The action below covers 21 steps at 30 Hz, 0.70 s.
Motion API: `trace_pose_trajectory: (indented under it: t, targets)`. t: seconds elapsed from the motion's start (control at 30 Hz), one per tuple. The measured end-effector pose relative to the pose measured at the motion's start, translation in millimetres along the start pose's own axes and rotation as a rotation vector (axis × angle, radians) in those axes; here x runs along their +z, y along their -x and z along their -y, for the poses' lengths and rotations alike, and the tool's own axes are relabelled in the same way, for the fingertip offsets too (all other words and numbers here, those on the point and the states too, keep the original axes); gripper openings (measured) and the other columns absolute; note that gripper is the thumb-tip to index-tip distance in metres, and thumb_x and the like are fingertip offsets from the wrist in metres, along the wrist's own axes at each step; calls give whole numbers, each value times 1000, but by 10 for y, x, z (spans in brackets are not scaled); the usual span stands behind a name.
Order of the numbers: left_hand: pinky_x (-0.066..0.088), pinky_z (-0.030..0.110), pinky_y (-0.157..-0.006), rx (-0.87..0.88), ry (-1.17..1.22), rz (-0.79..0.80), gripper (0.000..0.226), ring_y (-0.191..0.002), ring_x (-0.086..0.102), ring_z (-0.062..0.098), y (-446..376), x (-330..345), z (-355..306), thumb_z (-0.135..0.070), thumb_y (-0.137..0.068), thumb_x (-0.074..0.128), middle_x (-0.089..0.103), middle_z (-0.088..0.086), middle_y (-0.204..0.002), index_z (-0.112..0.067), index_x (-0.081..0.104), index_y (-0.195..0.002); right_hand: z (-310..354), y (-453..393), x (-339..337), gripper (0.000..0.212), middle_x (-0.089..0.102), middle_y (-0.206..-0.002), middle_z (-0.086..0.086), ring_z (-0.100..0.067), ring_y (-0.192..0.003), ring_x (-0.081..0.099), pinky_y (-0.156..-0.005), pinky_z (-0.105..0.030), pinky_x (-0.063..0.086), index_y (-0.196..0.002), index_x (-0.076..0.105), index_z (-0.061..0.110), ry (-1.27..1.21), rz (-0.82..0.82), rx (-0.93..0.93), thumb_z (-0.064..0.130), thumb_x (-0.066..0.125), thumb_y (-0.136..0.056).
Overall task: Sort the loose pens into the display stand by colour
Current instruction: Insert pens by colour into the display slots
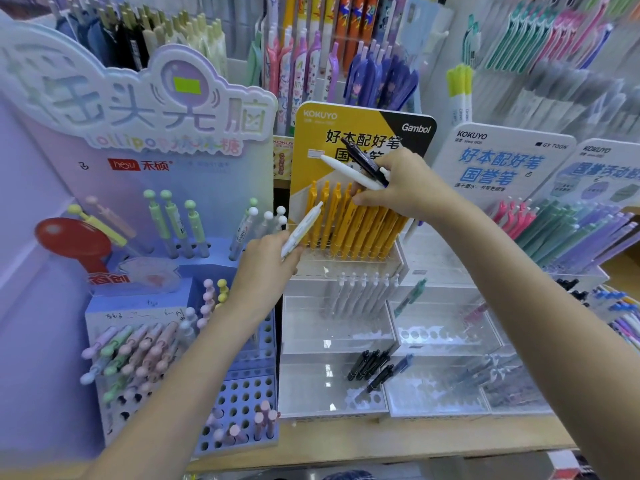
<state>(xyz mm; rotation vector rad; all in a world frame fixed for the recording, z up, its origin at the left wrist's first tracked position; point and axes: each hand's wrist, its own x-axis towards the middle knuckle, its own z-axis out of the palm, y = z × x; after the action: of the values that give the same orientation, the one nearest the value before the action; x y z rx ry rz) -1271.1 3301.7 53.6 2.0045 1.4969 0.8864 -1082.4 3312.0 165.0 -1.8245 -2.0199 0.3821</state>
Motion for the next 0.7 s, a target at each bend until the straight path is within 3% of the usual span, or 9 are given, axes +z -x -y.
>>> trace_pose_trajectory:
  t: [0.07, 0.13, 0.3, 0.43, 0.5, 0.57, 0.7]
  targets:
    - [34, 11, -50, -24, 49, 27, 18, -61, 59, 12, -17, -27, 5, -21, -93, 53, 61, 4, -66, -6, 63, -91, 7, 14, 3, 18, 57, -77, -1, -14, -68, 51, -53, -19, 38, -95, 69, 16, 7, 3, -12, 22, 74, -79]
    - [34, 9, -49, -46, 107, 50, 17, -61, 57, 7, -24, -53, 7, -21, -93, 54, 63, 5, -69, -7, 63, -91, 26, 6, 8, 17, 54, -74, 2, -10, -64, 48, -53, -17, 38, -95, 68, 17, 7, 5, -10, 22, 73, -80]
    - [38, 22, -55, -96, 231, 87, 14, -59, 54, 7, 37, -66, 0, -19, -91, 56, 65, 4, -69, -10, 66, -93, 42, -65, 48, 23, 55, -74, 0, -13, -65, 49, -55, -22, 38, -99, 69, 8, 89, 36, -21, 20, 72, -79]
    - [39, 21, -54, -96, 293, 105, 8, -65, 63, 8, 63, -88, -27, -19, -91, 57, 67, 4, -73, -17, 64, -87, 59, -40, 96, 20, 59, -83, -5, -15, -69, 50, -55, -23, 40, -96, 69, 10, 162, -18, -33, 22, 72, -80]
    - [38, 18, -48, -95, 414, 127, 10, -53, 58, 4, 100, -141, -72, -16, -92, 55, 68, 2, -73, -18, 63, -85, 56, 57, 98, 22, 61, -79, -3, -13, -63, 51, -55, -27, 44, -95, 69, 10, 31, -150, -2, 25, 73, -79]
    - [36, 17, -43, -90, 569, 210, 10, -45, 47, 5, 137, -204, -155, -13, -92, 54, 67, -3, -65, -16, 62, -88, 86, 218, 82, 16, 59, -66, 5, -6, -50, 49, -47, -23, 45, -90, 70, 16, -287, -191, 17, 25, 75, -78]
    - [33, 14, -41, -41, 653, 356, 9, -42, 39, 4, 160, -227, -365, -11, -91, 55, 60, -5, -58, -9, 64, -93, 149, 500, 103, 10, 46, -38, 10, -5, -34, 35, -34, -16, 31, -76, 65, 23, -589, 10, 58, 20, 74, -79]
